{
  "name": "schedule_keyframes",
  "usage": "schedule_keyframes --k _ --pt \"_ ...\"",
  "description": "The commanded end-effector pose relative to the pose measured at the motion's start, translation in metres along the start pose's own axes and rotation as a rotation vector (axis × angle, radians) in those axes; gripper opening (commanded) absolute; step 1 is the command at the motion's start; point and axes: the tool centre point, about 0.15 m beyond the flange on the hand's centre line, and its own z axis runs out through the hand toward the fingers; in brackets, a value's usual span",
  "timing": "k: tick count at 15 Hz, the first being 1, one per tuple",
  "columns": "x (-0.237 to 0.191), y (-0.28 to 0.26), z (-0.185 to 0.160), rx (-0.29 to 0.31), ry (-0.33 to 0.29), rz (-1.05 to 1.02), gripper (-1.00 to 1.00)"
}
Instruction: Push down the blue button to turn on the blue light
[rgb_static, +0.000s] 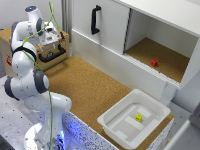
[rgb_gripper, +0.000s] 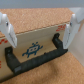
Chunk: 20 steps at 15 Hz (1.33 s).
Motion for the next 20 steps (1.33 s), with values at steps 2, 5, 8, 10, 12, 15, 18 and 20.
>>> schedule_keyframes --k 2,5,8,10,12,15,18,20 --pt "0.094 0.036 -0.005 0.159 -0.16 -0.053 1.0" --pt "0.12 0.02 -0.015 0.168 -0.145 -0.139 1.0" --pt "0.134 -0.012 -0.029 0.185 -0.129 -0.24 1.0" --pt "0.135 -0.037 -0.037 0.186 -0.124 -0.309 1.0" --pt "0.131 -0.062 -0.044 0.154 -0.128 -0.372 1.0" --pt "0.125 -0.106 -0.046 0.145 -0.136 -0.433 1.0" --pt "0.12 -0.148 -0.042 0.166 -0.148 -0.552 1.0" --pt "0.128 -0.172 -0.047 0.203 -0.093 -0.637 1.0"
